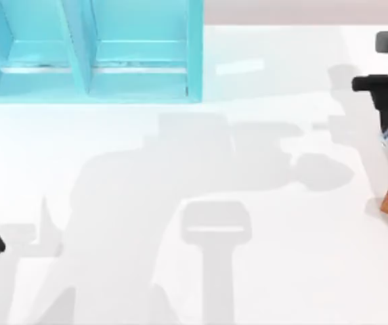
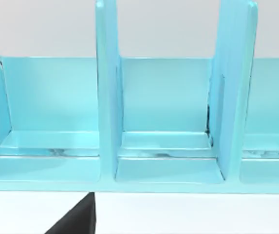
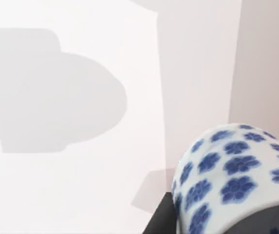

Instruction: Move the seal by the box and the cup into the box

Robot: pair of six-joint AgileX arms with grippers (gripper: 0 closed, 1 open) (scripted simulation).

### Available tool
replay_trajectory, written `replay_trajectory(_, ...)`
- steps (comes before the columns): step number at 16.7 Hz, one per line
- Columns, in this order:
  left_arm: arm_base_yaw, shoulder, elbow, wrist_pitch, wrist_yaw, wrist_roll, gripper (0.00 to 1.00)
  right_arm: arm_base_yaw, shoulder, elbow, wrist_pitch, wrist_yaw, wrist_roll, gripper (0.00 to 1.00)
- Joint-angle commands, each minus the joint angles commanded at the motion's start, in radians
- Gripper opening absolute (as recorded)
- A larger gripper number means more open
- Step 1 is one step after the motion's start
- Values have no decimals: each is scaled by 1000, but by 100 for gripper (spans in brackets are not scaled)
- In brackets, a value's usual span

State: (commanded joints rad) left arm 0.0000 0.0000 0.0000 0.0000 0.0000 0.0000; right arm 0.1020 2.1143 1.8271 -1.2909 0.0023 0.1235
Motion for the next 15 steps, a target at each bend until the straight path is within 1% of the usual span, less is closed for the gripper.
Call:
replay_trajectory(3, 0, 0, 0, 0, 0, 0, 100, -52, -33, 39, -66, 0, -52, 0)
replay_trajectory(9, 0, 0, 0, 0, 0, 0, 100, -56, -44, 26, -67, -1, -61, 0)
replay_trajectory(12, 0, 0, 0, 0, 0, 0, 100, -106, -123, -63, -60, -11, -119, 0)
replay_trajectory(15, 0, 0, 0, 0, 0, 0, 100, -203, -238, -201, -41, -21, -222, 0)
